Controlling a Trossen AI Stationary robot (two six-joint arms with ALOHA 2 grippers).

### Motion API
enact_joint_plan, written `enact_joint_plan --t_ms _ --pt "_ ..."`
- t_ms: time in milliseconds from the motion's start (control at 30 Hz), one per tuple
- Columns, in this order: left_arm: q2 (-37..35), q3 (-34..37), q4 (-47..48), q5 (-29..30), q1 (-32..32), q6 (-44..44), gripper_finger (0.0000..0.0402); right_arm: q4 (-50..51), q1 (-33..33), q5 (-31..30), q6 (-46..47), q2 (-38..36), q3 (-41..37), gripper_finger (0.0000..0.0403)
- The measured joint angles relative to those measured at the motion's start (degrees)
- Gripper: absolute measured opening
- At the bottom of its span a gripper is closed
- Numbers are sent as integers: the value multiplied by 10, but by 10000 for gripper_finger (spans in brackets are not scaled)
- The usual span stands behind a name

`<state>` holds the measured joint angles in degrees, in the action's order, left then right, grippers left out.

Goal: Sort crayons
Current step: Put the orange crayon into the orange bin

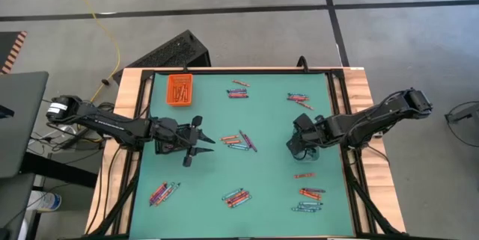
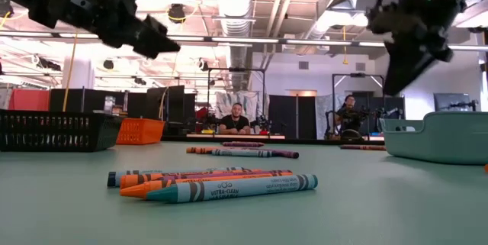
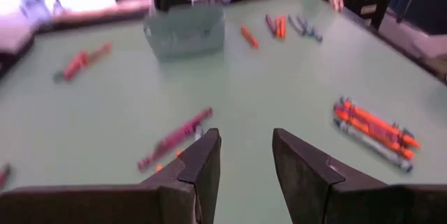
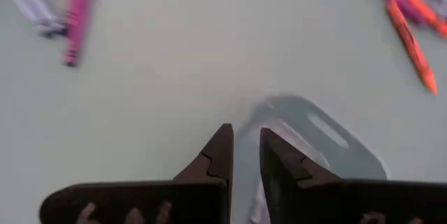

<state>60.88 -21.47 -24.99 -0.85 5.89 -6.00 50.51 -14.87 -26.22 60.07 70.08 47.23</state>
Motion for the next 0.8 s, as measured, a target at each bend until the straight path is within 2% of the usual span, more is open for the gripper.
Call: enact_joint_plan --t_ms 133,233,300,400,567,800 --pt "29 0 -86 -6 0 -20 122 -25 -20 0 -55 0 22 65" --pt "59 0 -133 -41 -1 -22 122 -43 -44 42 -104 0 37 66" --pt "77 0 -133 -60 -1 -33 122 -48 -62 85 -136 0 46 66" --pt "96 -7 -133 -57 -1 -37 122 -47 -88 152 -166 0 55 66" --pt "116 -31 -135 -47 -1 -38 122 -50 -125 232 -180 6 51 66" --pt "115 -40 -117 -48 -1 -58 122 -78 -178 252 -196 68 49 66"
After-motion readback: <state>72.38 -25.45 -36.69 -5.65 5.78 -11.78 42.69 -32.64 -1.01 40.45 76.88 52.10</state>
